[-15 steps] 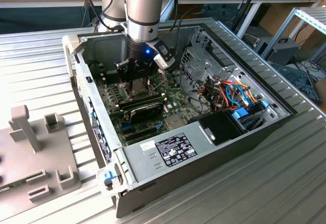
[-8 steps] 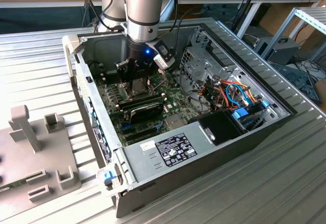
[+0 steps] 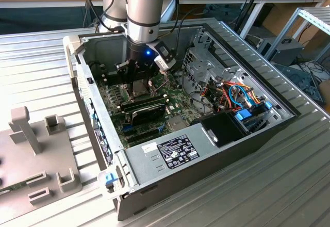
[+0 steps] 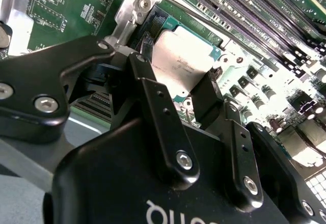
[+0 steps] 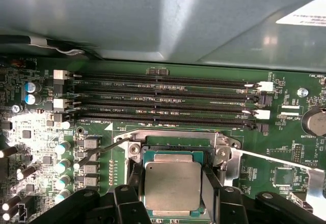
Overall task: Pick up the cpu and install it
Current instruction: 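Pick up the cpu and move it towards the insertion slot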
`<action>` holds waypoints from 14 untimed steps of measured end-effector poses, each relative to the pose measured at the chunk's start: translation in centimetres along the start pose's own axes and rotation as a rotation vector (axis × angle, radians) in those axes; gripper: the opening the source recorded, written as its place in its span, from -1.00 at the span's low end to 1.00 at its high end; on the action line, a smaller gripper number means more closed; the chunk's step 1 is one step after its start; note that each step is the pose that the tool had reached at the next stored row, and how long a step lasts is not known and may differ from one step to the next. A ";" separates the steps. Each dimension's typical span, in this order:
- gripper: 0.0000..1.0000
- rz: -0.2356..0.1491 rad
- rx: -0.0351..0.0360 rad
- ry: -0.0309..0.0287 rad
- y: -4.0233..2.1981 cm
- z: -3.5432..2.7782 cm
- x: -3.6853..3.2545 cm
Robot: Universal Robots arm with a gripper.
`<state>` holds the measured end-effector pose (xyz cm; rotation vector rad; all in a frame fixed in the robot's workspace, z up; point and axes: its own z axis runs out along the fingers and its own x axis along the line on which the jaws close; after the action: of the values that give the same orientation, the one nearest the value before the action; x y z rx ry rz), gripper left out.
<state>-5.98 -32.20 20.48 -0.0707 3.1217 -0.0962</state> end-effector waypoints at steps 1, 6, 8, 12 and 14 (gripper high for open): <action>0.09 0.000 -0.0001 0.0000 0.01 0.01 0.00; 0.09 0.000 -0.0001 -0.0001 -0.02 -0.43 0.00; 0.09 0.000 -0.0001 -0.0001 -0.06 -1.04 -0.01; 0.09 0.000 -0.0001 -0.0001 -0.14 -2.35 -0.04; 0.09 0.000 0.0000 0.0000 -0.17 -2.80 -0.04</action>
<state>-5.98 -32.20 23.28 -0.0704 3.1217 -0.0962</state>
